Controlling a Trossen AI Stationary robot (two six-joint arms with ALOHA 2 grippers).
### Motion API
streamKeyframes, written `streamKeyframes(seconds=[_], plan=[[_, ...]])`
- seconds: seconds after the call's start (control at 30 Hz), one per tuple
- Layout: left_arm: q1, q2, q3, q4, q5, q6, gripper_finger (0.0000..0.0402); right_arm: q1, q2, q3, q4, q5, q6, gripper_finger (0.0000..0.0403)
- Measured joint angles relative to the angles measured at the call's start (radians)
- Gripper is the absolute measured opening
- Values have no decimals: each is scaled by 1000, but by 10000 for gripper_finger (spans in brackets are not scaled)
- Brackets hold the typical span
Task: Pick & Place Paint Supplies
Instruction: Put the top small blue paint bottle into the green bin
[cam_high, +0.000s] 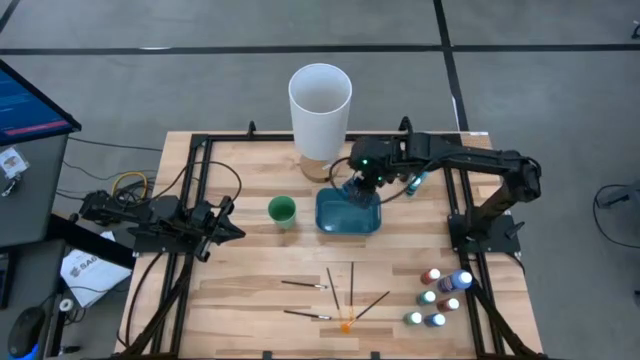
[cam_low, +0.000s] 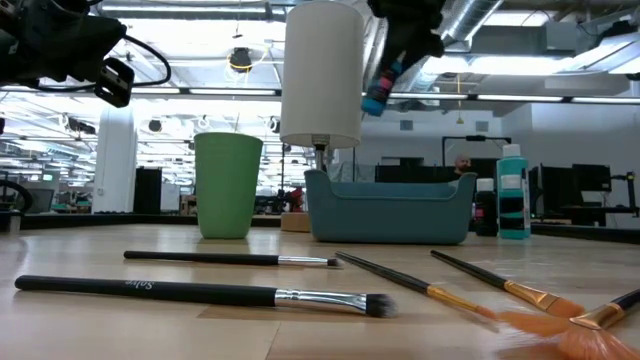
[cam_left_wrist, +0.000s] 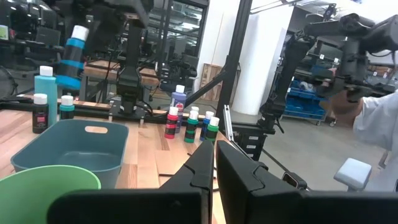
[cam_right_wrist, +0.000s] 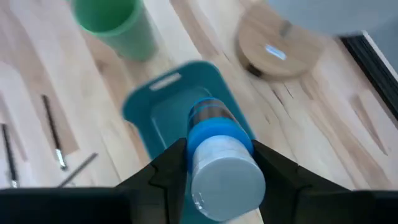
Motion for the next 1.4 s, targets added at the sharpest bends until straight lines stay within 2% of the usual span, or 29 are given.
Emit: streamKeyframes(seconds=[0.2,0.33,0.57,0.8,1.4], plan=[[0,0,0,1,0,0,8,11,75,1,31,-8,3,151],[0,3,0,7,0,0,8,2,158,12,25,-57,1,147],[0,8,0,9,0,0,8,7,296,132,-20,-105,-39,154],[0,9,0,16,0,0,8,14,412,247,-77,-105,-79,150],[0,60,0,25,0,0,8,-32,504,257,-66,-111,-98,158]])
